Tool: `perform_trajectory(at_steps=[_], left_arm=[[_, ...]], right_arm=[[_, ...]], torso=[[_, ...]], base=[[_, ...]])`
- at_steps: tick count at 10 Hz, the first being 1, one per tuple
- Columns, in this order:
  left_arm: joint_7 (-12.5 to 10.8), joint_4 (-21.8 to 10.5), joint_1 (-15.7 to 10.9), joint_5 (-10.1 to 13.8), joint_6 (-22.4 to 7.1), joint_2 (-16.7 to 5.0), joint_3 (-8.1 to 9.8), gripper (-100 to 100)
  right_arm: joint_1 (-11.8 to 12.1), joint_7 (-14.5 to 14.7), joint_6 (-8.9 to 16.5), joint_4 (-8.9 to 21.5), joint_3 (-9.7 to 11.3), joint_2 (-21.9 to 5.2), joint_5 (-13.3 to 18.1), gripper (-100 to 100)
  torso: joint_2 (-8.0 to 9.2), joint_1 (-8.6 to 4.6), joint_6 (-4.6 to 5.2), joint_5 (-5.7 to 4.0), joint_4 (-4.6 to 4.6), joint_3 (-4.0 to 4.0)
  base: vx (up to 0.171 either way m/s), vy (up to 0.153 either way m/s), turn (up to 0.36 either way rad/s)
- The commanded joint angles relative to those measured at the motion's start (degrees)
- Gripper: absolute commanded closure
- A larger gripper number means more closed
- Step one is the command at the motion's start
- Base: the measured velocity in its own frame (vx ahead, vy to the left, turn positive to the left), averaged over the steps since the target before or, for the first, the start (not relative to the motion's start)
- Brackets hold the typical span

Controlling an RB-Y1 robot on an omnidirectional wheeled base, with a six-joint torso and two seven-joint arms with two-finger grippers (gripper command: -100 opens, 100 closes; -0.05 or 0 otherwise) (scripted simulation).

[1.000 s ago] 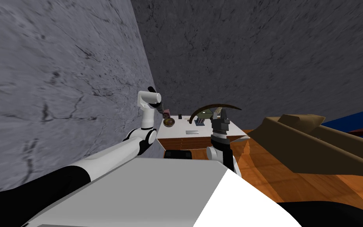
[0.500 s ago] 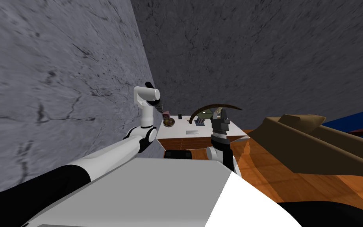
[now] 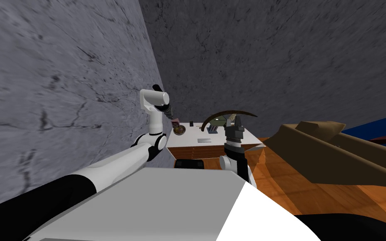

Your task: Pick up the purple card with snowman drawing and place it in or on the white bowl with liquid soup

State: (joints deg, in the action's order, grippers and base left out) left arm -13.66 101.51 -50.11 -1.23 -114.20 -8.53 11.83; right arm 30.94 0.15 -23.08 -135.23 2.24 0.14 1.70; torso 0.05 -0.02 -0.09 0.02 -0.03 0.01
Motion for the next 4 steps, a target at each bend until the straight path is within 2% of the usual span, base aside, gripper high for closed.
perform_trajectory(at_steps=[1,4], left_arm=[[0.0,0.0,0.0,0.0,0.0,0.0,0.0,0],[0.0,0.0,0.0,0.0,0.0,0.0,0.0,0]], right_arm=[[0.0,0.0,0.0,0.0,0.0,0.0,0.0,0],[0.0,0.0,0.0,0.0,0.0,0.0,0.0,0]], torso=[[0.0,0.0,0.0,0.0,0.0,0.0],[0.0,0.0,0.0,0.0,0.0,0.0]], base=[[0.0,0.0,0.0],[0.0,0.0,0.0]])
